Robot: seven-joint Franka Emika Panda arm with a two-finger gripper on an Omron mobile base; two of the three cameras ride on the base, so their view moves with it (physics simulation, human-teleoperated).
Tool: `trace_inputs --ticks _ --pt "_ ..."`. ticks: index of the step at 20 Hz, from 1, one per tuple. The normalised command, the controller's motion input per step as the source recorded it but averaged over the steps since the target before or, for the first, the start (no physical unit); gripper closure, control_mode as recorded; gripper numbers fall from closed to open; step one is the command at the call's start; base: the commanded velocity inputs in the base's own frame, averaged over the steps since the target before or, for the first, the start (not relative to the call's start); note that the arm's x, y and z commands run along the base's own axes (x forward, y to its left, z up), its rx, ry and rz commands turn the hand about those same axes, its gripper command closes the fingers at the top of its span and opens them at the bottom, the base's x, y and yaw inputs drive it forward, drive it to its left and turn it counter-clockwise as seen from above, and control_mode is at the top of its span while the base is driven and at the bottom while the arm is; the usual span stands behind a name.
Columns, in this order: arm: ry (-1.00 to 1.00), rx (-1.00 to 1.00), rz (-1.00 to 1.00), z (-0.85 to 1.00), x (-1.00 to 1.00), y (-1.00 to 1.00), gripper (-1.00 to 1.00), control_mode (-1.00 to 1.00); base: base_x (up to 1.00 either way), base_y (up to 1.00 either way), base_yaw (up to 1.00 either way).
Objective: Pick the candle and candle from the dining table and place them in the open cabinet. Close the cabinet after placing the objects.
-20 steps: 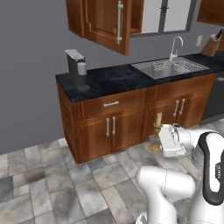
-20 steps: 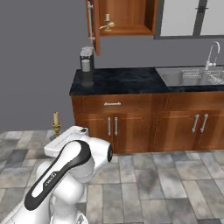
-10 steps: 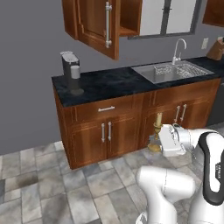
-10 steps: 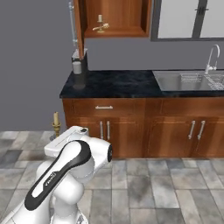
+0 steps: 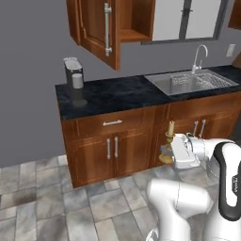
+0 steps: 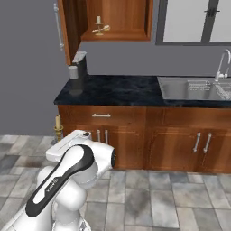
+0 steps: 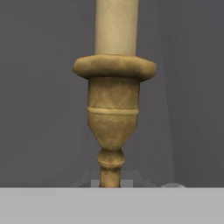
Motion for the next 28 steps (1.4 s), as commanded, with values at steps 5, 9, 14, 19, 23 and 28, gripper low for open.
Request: trace_inputs --ticks 5,9,14,19,23,28 --pt "0.00 0.00 0.00 0.00 0.00 0.00 1.00 1.00 0.50 -0.31 0.21" --pt "0.00 0.00 0.00 0.00 0.00 0.00 1.00 1.00 0.51 -0.27 0.21" --pt "0.00 0.00 0.00 0.00 0.00 0.00 1.00 1.00 0.51 -0.30 0.20" --pt "0.00 0.00 0.00 0.00 0.00 0.00 1.00 1.00 0.49 -0.29 0.18" --pt "0.00 0.00 0.00 0.00 0.00 0.00 1.00 1.00 0.42 -0.30 0.17" --pt "0.00 0.00 0.00 0.00 0.00 0.00 1.00 1.00 0.28 -0.34 0.15"
